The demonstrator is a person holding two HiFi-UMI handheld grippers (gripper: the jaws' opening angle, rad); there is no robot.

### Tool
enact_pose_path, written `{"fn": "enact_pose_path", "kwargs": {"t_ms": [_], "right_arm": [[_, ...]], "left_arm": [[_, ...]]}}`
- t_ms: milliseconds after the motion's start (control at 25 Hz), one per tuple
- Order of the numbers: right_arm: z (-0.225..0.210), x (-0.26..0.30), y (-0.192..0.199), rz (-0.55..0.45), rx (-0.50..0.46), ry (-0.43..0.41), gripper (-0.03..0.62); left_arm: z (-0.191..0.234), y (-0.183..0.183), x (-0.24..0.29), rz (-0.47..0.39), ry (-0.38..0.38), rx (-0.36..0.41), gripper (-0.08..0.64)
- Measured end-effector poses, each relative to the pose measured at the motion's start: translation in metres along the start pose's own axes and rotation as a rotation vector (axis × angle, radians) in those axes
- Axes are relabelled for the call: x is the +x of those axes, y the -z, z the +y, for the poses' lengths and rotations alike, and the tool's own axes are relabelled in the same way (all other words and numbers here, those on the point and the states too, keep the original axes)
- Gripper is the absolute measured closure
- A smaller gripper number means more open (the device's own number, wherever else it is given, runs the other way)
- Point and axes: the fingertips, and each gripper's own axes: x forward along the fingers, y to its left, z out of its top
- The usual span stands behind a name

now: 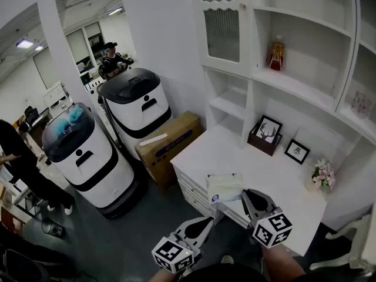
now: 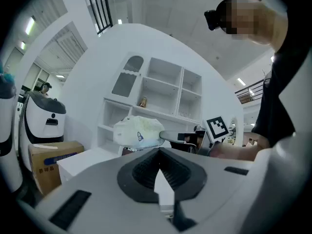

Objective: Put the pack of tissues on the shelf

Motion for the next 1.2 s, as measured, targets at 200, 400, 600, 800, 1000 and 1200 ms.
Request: {"fn": "enact_pose_path", "kwargs": {"t_ms": [200, 400, 600, 800, 1000, 1200], "right_arm": [[0.004, 0.0, 0.002, 0.001, 0.002, 0.006, 0.581], [0.006, -0.002, 0.003, -0.009, 0.024, 0.021, 0.581], [0.007, -0.004, 0.004, -0.016, 0.045, 0.039, 0.581], [0.014, -0.004, 0.007, -0.013, 0.053, 0.045, 0.581], [0.023, 0.001, 0.009, -0.015, 0.064, 0.045, 0.581], [0.034, 0.01, 0.013, -0.016, 0.076, 0.044, 0.582]], "left_arm": [[0.001, 0.002, -0.005, 0.001, 0.003, -0.003, 0.557], [0.002, 0.003, -0.01, 0.008, 0.01, -0.005, 0.557], [0.002, 0.004, -0.017, 0.009, 0.014, -0.008, 0.557], [0.004, 0.004, -0.026, 0.011, 0.01, -0.007, 0.557], [0.009, 0.003, -0.037, 0.02, 0.005, -0.005, 0.557], [0.02, 0.001, -0.051, 0.025, -0.008, 0.001, 0.557]]}}
